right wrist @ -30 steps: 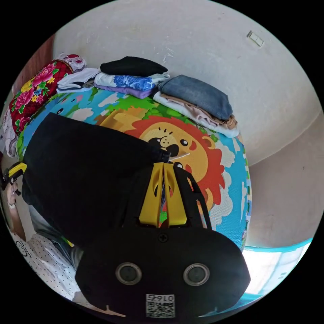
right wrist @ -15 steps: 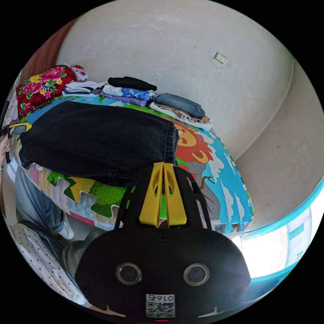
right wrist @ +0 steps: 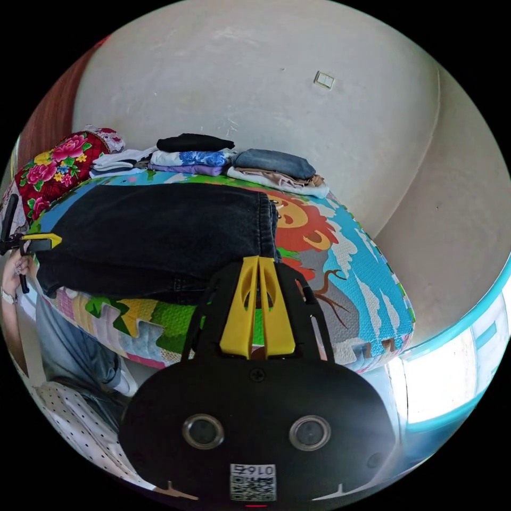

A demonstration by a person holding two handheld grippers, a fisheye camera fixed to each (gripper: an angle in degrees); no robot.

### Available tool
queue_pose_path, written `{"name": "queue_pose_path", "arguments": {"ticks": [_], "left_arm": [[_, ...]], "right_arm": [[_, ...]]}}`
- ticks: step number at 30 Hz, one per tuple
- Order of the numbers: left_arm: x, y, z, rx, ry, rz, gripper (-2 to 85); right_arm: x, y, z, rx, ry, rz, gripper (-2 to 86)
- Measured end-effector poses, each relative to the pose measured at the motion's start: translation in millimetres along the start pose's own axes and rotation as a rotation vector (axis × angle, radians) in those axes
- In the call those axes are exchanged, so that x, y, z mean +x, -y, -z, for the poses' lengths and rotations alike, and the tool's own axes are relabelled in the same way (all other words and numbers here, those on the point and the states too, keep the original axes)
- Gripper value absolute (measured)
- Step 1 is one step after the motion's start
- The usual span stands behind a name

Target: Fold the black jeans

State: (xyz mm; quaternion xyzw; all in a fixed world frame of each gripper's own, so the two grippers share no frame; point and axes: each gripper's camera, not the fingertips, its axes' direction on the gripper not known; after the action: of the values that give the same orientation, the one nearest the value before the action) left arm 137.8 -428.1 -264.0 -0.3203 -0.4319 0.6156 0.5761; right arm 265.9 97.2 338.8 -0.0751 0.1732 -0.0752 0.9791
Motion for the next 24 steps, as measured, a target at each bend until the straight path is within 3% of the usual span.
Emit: {"name": "queue_pose_path", "arguments": {"ticks": [10,17,21,24], "left_arm": [[1,-14,0,0.022,0.024,-0.064,7.3],[-12,-33,13,0.110,0.027,-0.004,-0.5],[-18,-54,68,0.251,0.243,0.080,-0.9],[-34,-66,73,0.181,0.250,0.126,-0.8]], "right_arm": [[14,-13,16,0.021,0.013,-0.027,-0.3],[25,-19,25,0.017,0.021,-0.032,-0.4],[28,-19,43,0.052,0.003,-0.041,-0.4],[30,-25,47,0.073,0.044,-0.039,-0.4]]}}
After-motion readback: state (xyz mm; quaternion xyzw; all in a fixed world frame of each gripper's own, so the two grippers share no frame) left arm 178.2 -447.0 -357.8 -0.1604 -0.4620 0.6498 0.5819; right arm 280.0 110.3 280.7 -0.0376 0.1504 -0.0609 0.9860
